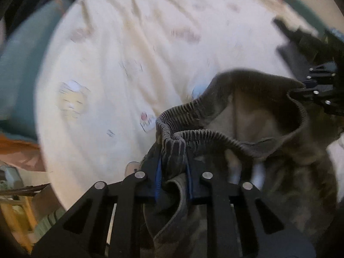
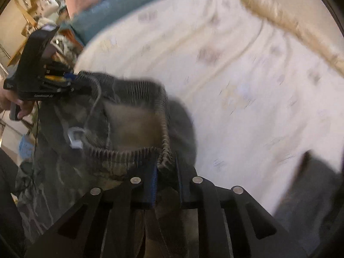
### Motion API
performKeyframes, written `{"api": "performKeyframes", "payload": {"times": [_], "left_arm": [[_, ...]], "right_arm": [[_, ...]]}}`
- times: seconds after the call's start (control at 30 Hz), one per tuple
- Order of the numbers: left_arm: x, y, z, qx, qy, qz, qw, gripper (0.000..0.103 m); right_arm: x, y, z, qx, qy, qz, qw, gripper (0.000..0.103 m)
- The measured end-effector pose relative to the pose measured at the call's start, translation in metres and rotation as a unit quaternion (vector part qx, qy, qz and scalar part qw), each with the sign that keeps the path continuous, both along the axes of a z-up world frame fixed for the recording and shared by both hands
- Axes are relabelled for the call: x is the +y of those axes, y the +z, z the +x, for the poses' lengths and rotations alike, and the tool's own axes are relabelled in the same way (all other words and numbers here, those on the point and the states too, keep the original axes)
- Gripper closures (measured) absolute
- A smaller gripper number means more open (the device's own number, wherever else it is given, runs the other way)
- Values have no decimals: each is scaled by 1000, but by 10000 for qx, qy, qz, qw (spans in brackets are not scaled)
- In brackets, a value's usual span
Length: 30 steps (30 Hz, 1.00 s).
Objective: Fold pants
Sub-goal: 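Lift the pants by the waistband with both grippers and lay them lengthwise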
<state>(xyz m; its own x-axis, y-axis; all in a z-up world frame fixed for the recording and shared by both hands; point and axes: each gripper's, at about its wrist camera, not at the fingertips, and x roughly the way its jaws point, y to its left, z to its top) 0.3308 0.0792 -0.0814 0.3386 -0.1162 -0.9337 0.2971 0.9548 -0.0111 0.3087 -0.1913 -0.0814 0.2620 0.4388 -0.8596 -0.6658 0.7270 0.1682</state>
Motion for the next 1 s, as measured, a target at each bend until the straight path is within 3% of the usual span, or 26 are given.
{"api": "performKeyframes", "payload": {"times": [0.1, 0.2, 0.4, 0.5, 0.57, 0.63, 0.67, 0.8, 0.9, 1.0], "left_arm": [[14, 51, -6, -585, 119, -260, 9979, 88], [15, 84, 14, -995, 250, -33, 9947, 90], [-6, 108, 91, -1515, 448, 417, 9866, 90], [-10, 115, 144, -1918, 583, 821, 9763, 90], [-16, 111, 166, -2048, 562, 1098, 9710, 90], [-24, 94, 189, -2089, 438, 1423, 9666, 90], [-28, 78, 196, -2017, 396, 1549, 9663, 90], [-35, 23, 211, -1615, 291, 1453, 9757, 89], [-33, -1, 219, -1408, 464, 1340, 9798, 86], [-26, -16, 224, -1228, 808, 1083, 9832, 78]], "right_arm": [[-19, 50, 5, -698, -209, -109, 9973, 91], [-29, 100, 29, -1313, -627, -223, 9891, 92], [8, 150, 95, -2325, -888, -1446, 9577, 93], [18, 159, 137, -2663, -1313, -1807, 9376, 94], [29, 151, 164, -2835, -1556, -2135, 9219, 93], [38, 130, 187, -2984, -1677, -2520, 9052, 93], [40, 118, 197, -2932, -1722, -2644, 9025, 93], [31, 60, 223, -2279, -1903, -2782, 9135, 93], [23, 24, 224, -2048, -1923, -2899, 9149, 92], [17, 0, 227, -1834, -2031, -2907, 9168, 81]]}}
